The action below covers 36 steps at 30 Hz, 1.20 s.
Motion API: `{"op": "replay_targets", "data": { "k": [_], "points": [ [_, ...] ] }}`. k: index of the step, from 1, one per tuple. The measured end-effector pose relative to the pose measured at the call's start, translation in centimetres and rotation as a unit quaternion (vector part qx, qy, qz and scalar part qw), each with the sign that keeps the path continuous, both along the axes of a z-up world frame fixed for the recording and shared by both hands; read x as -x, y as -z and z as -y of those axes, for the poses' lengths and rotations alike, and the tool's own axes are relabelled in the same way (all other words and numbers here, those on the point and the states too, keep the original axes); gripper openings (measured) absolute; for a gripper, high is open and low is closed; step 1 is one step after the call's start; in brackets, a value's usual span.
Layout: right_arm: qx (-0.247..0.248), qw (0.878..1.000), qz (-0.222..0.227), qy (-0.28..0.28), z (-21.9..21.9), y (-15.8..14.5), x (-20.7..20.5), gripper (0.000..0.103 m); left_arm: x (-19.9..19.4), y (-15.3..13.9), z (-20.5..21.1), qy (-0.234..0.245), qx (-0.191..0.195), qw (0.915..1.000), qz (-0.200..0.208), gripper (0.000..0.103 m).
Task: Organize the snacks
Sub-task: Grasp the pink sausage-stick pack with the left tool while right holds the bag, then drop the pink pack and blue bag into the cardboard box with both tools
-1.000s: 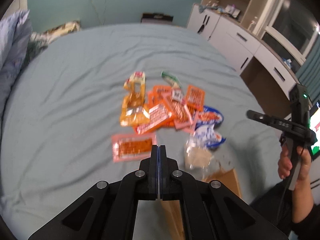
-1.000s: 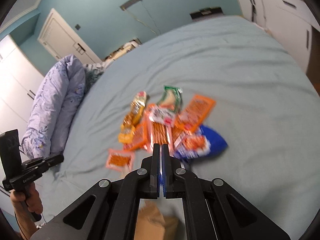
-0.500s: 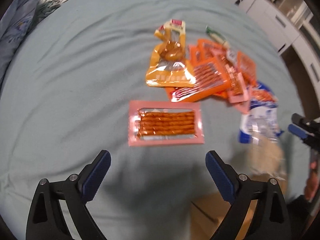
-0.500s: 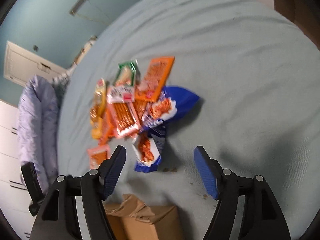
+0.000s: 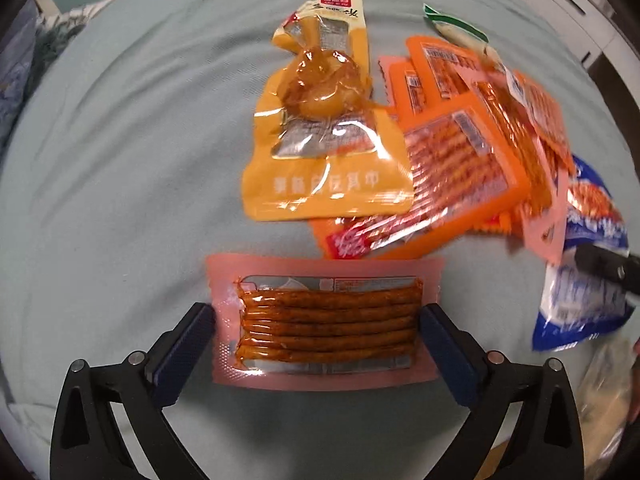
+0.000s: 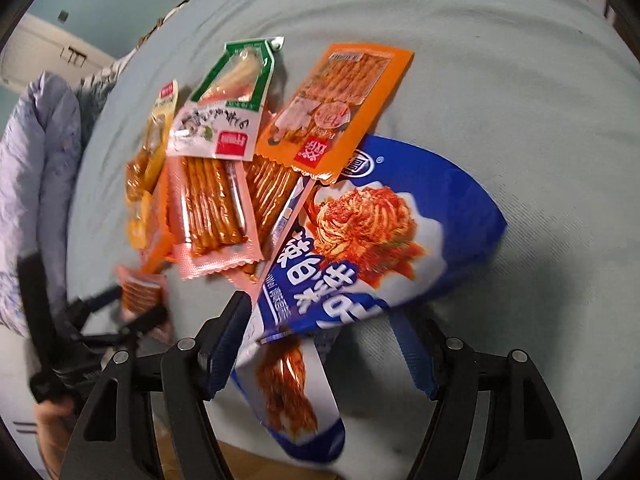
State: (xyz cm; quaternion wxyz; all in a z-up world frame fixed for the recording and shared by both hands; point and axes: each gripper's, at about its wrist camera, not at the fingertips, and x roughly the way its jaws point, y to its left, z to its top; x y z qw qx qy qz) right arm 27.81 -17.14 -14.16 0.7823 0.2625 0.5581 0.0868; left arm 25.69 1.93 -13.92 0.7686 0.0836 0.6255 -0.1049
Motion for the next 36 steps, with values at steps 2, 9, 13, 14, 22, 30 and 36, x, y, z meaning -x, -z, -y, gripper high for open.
{"op": "replay_targets", "data": {
  "k": [2,9,13,14,22,30,36],
  "points": [
    [-0.007,1.000,0.006,-0.008,-0.2,-0.2,-0.3,0.085,0.0,0.0,0.1,-0.001,-0.003,1.0000,0.001,0.102],
    [0.030,0.999,0.018,-0.009,-0.8,-0.7,-1.3,0.041,1.5,-1.1,1.5,0.008,-0.012,0.9997,0.017,0.086],
    [-0.033,0.999,0.036,0.011,1.1,-0.4,0.5,0.025,2.6,-1.6,1.1,-0.004,0.006,0.9999,0.009,0.086],
    [-0.047,0.998,0.035,0.021,1.6,-0.3,0.7,0.024,3.0,-2.1,0.7,-0.009,0.014,0.9998,0.011,0.085],
    [-0.056,0.993,0.090,0.061,3.9,-3.3,6.1,0.024,8.3,-10.8,-2.2,-0.023,0.051,0.9940,0.094,0.086],
    [-0.035,0.980,0.178,0.076,3.7,-7.0,13.5,0.024,16.8,-16.7,-2.6,0.009,0.156,0.9746,0.160,0.086],
    [-0.034,0.976,0.205,0.069,2.0,-7.2,18.7,0.024,21.8,-12.9,0.6,0.065,0.162,0.9781,0.113,0.086]
  ]
}}
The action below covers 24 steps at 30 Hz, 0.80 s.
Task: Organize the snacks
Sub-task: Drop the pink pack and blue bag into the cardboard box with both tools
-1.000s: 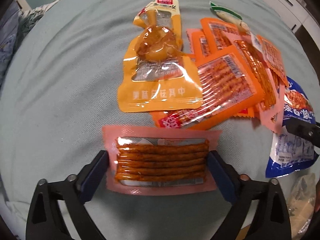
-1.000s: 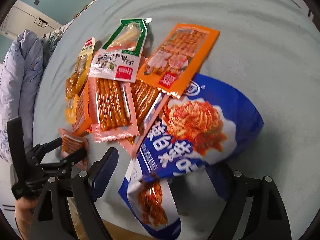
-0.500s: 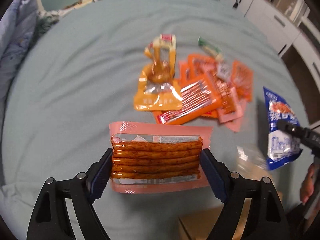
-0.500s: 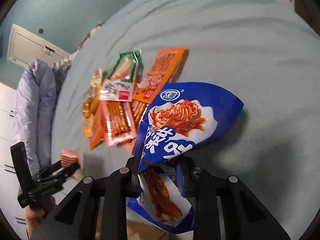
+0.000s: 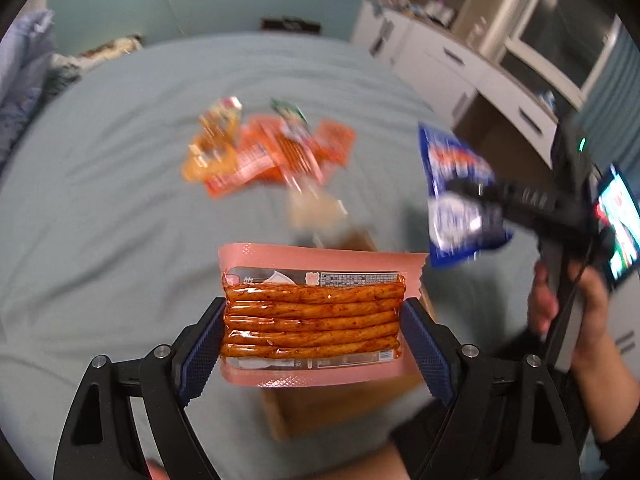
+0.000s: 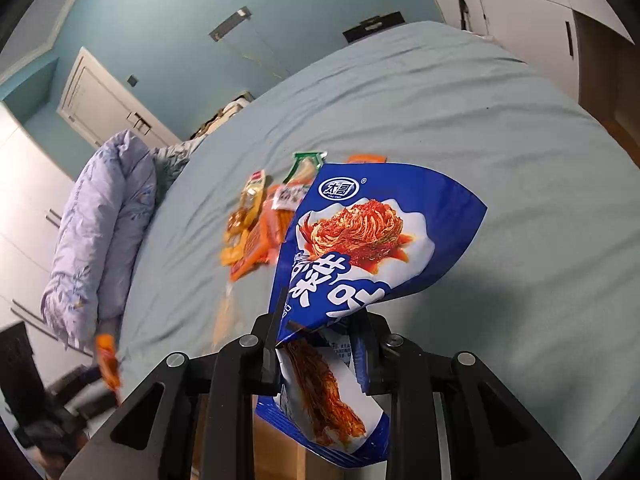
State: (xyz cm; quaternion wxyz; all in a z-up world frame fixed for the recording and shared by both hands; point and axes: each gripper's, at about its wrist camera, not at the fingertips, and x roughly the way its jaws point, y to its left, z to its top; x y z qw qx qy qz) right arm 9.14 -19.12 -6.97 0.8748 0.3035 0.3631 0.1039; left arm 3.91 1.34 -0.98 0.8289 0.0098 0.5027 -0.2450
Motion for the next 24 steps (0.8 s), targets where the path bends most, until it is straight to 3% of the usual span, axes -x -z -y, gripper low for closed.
{"op": "replay_targets", "data": {
  "k": [4,6,9,12,14,16,18,24],
  "points": [
    [-0.008,0.999,0.027,-0.026,-1.5,-0.8,2.1,0.024,-0.2,2.5,2.5,0.019,-0.064,0.9978,-0.001,0.087],
    [-0.001,0.998,0.044,-0.042,-2.4,-1.4,3.1,0.024,-0.5,2.5,2.5,0.010,-0.072,0.9973,0.010,0.091],
    [0.012,0.996,0.058,-0.063,-3.7,-1.4,3.9,0.024,-0.8,2.0,1.5,-0.010,-0.051,0.9985,0.016,0.098],
    [0.033,0.995,0.055,-0.082,-5.2,-1.0,4.3,0.024,-0.9,1.0,-0.2,-0.029,0.005,0.9995,0.007,0.100],
    [0.056,0.992,0.062,-0.093,-6.3,-1.3,4.8,0.024,-0.6,0.8,-0.6,-0.014,0.051,0.9985,-0.017,0.103],
    [0.077,0.990,0.070,-0.099,-7.0,-1.8,4.9,0.024,-0.5,1.1,-0.3,-0.006,0.043,0.9988,-0.023,0.103],
    [0.088,0.988,0.074,-0.100,-7.0,-2.3,4.5,0.024,-0.1,0.9,0.1,-0.007,0.001,1.0000,0.001,0.103],
    [0.117,0.984,0.090,-0.099,-8.3,-3.2,5.2,0.024,0.1,-1.1,-0.6,-0.053,-0.025,0.9951,0.079,0.103]
  ]
}}
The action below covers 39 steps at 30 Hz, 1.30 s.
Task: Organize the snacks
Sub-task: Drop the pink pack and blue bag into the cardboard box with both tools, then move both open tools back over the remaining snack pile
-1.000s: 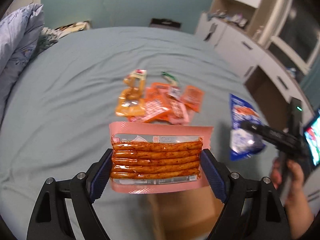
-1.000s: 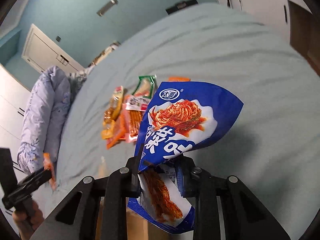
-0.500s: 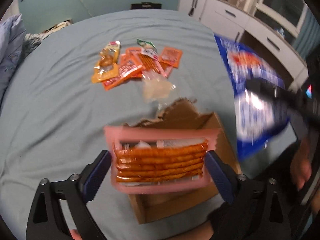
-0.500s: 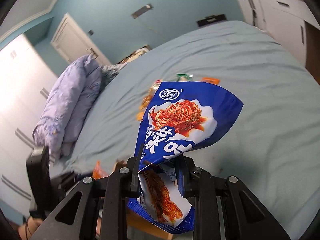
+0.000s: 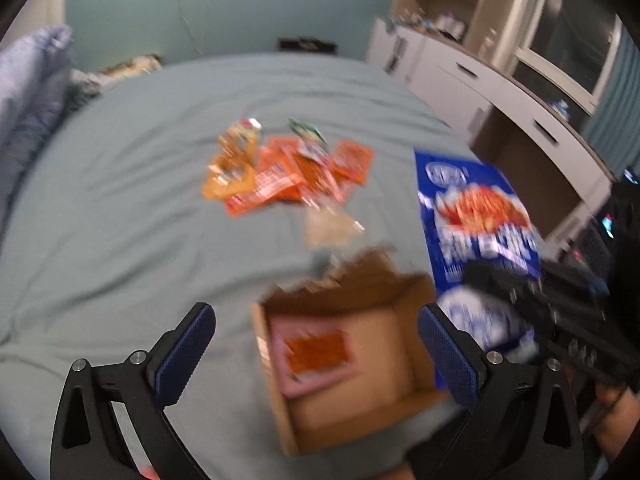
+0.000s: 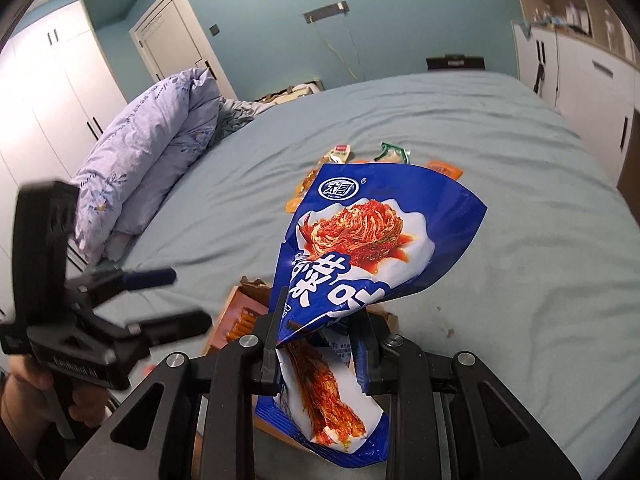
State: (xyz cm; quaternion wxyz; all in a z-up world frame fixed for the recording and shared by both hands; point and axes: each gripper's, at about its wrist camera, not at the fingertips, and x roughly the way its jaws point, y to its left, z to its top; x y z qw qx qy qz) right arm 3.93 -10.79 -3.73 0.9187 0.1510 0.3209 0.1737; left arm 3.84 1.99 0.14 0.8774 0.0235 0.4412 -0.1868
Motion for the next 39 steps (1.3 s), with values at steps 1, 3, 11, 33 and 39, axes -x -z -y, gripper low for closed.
{"op": "replay_targets", "data": {
  "k": [1,3,11,33,39],
  "points": [
    [0.005,1.000,0.004,-0.005,-0.5,0.1,0.4,0.024,0.2,-0.4,-0.2,-0.016,-0.019,0.9995,0.021,0.103],
    [0.013,1.000,0.008,-0.023,-1.4,0.4,0.7,0.024,0.3,-1.0,-0.4,-0.039,-0.050,0.9967,0.051,0.103],
    [0.041,0.997,-0.027,-0.063,-4.8,1.9,-1.3,0.043,-0.1,-1.1,-0.5,-0.065,-0.100,0.9898,0.077,0.103],
    [0.145,0.967,-0.099,0.186,1.4,-1.8,-1.9,0.073,-2.1,-0.9,-2.2,-0.088,-0.123,0.9881,0.029,0.103],
    [0.139,0.968,-0.117,0.171,3.4,-1.9,-3.1,0.073,-4.2,-0.8,-2.1,-0.079,-0.133,0.9874,0.035,0.103]
  ]
}}
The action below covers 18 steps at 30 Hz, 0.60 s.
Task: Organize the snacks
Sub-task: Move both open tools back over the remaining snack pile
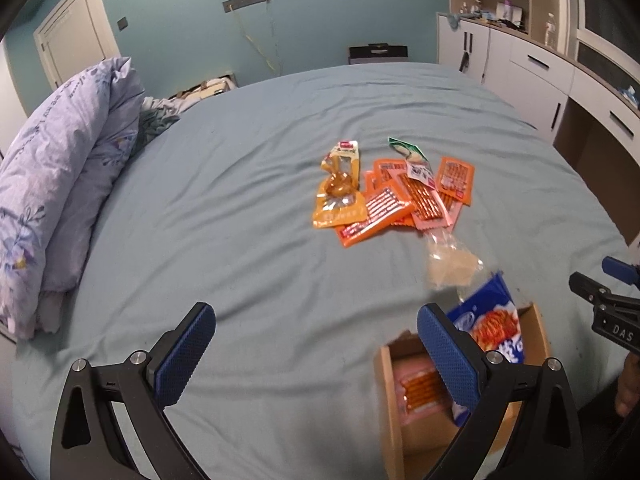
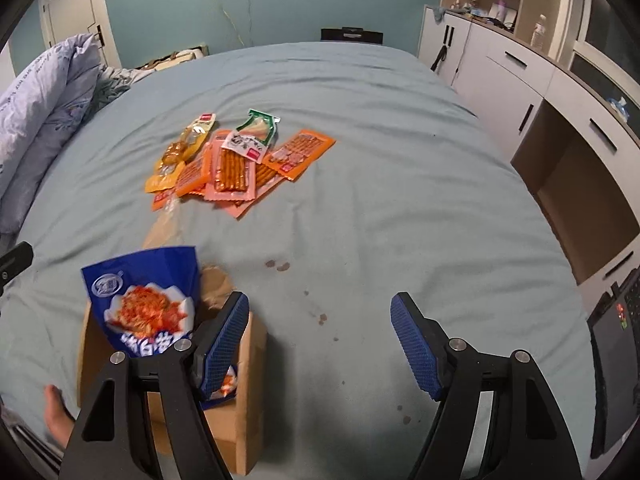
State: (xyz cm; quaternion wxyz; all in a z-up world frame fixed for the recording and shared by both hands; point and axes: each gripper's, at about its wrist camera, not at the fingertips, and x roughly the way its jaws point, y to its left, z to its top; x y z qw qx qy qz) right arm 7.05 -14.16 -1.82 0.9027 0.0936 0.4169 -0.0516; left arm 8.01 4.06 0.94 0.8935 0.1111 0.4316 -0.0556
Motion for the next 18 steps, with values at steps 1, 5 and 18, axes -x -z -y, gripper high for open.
{"op": "replay_targets", "data": {
  "k": [1,5,18],
  "points": [
    [0.000,1.000,-0.002,0.000,0.3,-0.1,-0.5,0.073,-0.5,0.0,0.1,0.000,-0.003,1.0000,0.001,0.103],
    [0.005,1.000,-0.005,-0.005,0.2,0.7,-3.1,0.073,-2.8,0.3,0.2,0.000,-0.007,1.0000,0.004,0.103],
    [-0.053,0.997,-0.049,0.027,4.3,4.6,-11.5,0.073,-10.6,5.6,-1.4,-0.016,-0.012,0.9984,-0.052,0.103]
  ]
}}
